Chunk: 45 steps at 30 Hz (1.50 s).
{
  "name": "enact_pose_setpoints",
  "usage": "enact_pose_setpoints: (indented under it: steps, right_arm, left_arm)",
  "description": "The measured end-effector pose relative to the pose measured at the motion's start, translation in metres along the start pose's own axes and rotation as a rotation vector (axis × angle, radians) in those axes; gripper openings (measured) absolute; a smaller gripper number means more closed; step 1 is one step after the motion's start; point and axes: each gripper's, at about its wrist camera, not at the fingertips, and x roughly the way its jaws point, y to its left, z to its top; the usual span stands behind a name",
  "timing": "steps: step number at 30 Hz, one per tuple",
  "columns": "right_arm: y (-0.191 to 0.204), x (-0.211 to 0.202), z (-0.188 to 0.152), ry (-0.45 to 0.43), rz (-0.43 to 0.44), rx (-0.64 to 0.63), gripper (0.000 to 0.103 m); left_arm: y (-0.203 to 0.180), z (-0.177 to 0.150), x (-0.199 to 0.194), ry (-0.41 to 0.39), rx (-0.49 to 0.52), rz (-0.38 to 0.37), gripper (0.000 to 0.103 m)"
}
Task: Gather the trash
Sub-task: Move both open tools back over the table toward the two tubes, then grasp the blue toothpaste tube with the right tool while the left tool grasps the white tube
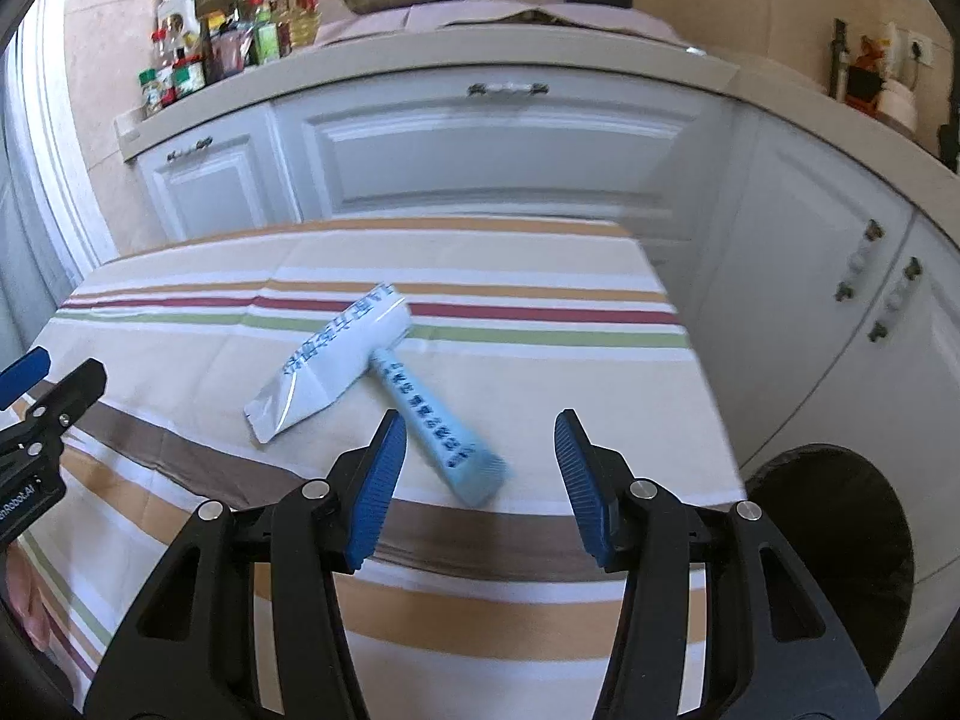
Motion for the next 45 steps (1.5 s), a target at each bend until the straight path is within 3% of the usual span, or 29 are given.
enact_pose_setpoints:
  steps: [13, 14, 17, 19, 33, 45]
  right_arm:
    - [0.013, 0.041, 0.005, 0.135, -0.02, -0.051, 0.048]
    - [0.013, 0.041, 0.005, 0.137, -0.019, -0.058, 0.046]
    - [0.013, 0.039, 0.005, 0.138, -0.015, -0.062, 0.023]
    - [0.012, 0.038, 0.005, 0.14, -0.013, -0.066, 0.018]
    - [-0.018, 0.025, 0.017, 0.062, -0.032, 0.02, 0.016]
    - [-0.046, 0.026, 0.025, 0.033, -0.044, 0.071, 0.016]
  left_arm:
    - [0.018, -0.006, 0.014, 0.039, -0.026, -0.004, 0.078]
    - [0.016, -0.006, 0.015, 0.04, -0.025, -0.011, 0.078]
    - [0.01, -0.004, 0.016, 0.042, -0.017, -0.03, 0.078]
    - [0.005, -0.003, 0.017, 0.038, -0.011, -0.042, 0.078]
    - [-0.051, 0.013, 0.024, 0.015, 0.065, -0.141, 0.078]
    - [-0.087, 0.02, 0.058, 0.088, 0.141, -0.187, 0.078]
